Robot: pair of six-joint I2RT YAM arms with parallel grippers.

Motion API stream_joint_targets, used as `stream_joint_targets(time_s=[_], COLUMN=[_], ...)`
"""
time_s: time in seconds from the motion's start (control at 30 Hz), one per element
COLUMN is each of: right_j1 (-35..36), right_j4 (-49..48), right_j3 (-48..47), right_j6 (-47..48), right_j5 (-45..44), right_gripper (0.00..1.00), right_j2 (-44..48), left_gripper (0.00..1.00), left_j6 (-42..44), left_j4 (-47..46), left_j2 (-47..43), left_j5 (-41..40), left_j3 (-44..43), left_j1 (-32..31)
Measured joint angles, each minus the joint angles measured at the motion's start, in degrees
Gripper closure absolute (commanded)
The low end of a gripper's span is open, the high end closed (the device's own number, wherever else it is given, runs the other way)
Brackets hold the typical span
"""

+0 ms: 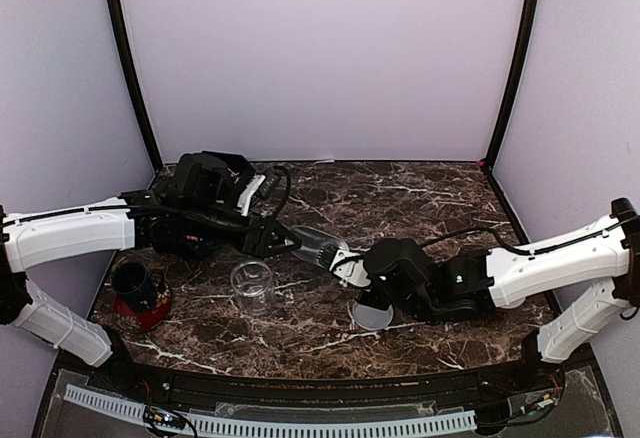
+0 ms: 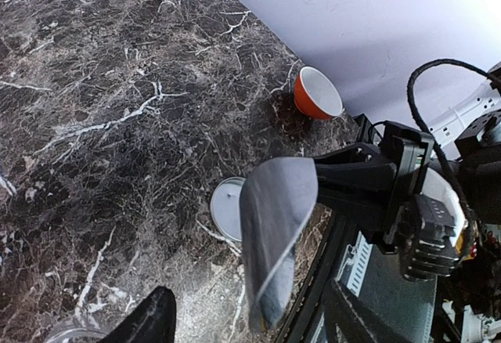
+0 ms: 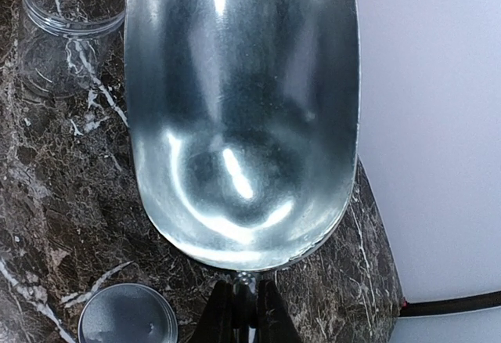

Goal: Pack the candies
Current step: Pass from the right arm to the left

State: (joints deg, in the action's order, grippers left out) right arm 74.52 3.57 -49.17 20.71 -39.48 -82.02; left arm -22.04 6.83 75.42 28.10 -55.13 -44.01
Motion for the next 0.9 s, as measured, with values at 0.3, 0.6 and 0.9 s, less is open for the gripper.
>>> stream_joint_targets(time_s=[0.3, 0.6, 0.9], right_j1=[1.3, 1.8, 2.5], right_j4=[-2.3, -3.7, -4.4], right_j3=[0.0, 0.0, 0.0], right_j6=[1.8, 2.9, 3.3], right_j5=[-1.7, -2.7, -3.1], right_gripper=[1.0, 1.0, 0.79], right_j2=[0.0, -1.1, -1.3], left_gripper=[0.7, 0.98, 1.0], left_j6=[-0.7, -0.7, -0.5], left_j4=[-1.6, -2.3, -2.3], left_j2=[2.3, 2.6, 3.9], left_j5=[0.8, 1.7, -0.1], left_j3=[0.0, 0.0, 0.0], left_j1=[-0.3, -0.5, -0.1])
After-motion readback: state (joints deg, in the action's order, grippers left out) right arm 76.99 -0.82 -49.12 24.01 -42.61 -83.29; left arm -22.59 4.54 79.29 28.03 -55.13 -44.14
